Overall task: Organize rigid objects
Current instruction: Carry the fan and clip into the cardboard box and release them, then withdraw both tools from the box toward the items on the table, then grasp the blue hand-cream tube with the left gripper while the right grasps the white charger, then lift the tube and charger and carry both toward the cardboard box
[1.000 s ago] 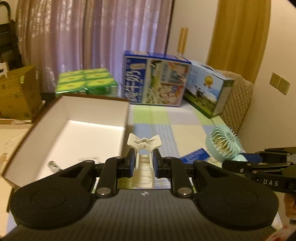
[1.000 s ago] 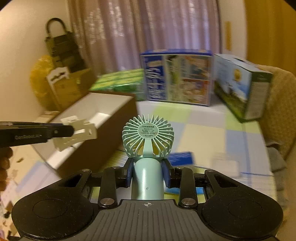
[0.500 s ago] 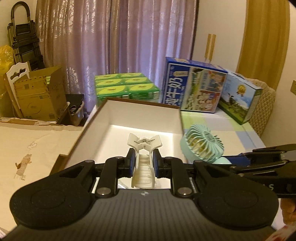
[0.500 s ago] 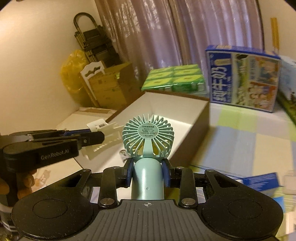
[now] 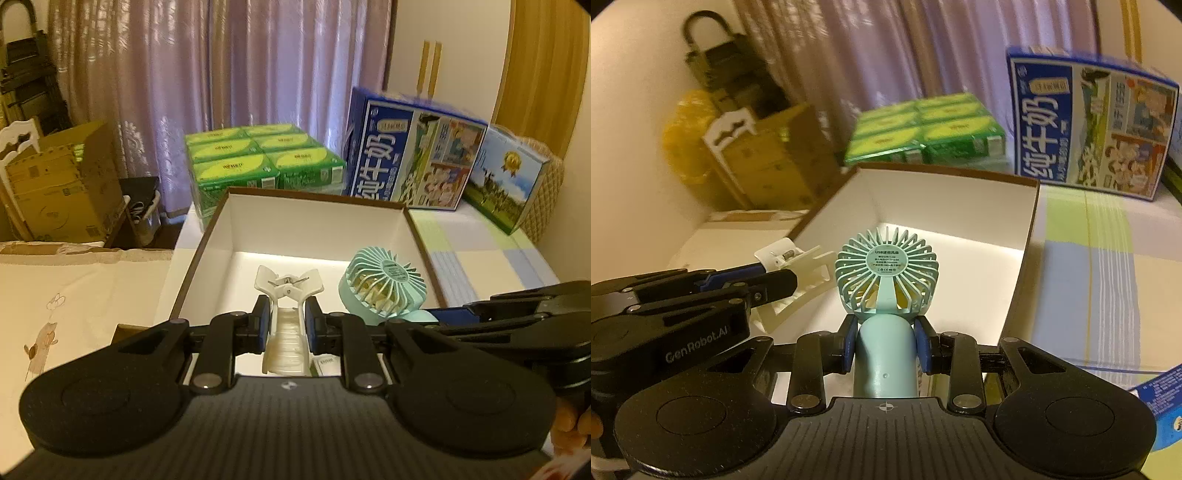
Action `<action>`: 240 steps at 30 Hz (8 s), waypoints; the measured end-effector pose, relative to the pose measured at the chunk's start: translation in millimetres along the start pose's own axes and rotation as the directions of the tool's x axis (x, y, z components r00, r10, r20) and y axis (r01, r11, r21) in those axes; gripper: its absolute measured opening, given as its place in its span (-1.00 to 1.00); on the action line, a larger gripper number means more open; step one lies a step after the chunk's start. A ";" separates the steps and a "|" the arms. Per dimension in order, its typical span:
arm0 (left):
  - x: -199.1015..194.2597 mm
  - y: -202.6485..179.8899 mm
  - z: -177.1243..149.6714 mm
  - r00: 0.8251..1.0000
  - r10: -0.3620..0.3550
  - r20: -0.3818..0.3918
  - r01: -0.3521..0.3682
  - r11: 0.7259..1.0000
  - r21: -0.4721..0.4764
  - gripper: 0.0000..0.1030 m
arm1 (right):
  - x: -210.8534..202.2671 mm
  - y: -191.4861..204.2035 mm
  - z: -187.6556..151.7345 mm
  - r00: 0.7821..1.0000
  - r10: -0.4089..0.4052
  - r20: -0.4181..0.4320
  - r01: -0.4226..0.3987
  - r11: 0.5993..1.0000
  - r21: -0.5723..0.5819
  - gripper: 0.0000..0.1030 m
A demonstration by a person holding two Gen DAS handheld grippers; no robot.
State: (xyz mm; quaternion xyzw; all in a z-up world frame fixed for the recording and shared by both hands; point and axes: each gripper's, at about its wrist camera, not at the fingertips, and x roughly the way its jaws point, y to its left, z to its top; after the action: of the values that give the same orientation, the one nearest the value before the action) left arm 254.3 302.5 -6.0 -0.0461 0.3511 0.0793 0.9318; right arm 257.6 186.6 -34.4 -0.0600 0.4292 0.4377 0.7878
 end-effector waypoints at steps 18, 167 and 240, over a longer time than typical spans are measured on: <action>121.9 15.6 21.3 0.989 -0.108 -0.105 0.109 0.994 0.004 -0.67 | 73.6 -21.4 30.2 0.972 -0.226 -0.059 0.223 0.974 -0.044 -0.43; 94.5 -326.4 -101.3 0.936 -0.242 -0.257 0.334 0.844 0.419 -0.07 | -166.5 -277.4 -175.9 0.949 -0.315 -0.012 0.315 0.946 0.069 -0.09; 38.2 -297.9 -153.0 0.908 -0.207 -0.365 0.315 0.911 0.266 -0.36 | -171.3 -243.5 -216.3 0.947 -0.310 -0.091 0.309 0.951 -0.016 -0.57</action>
State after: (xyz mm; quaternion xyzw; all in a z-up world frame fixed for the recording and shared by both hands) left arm 237.2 -7.7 -137.0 0.0453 0.5001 -0.1141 0.8572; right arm 260.6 -172.8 -113.1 -0.1475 0.4499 0.3059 0.8260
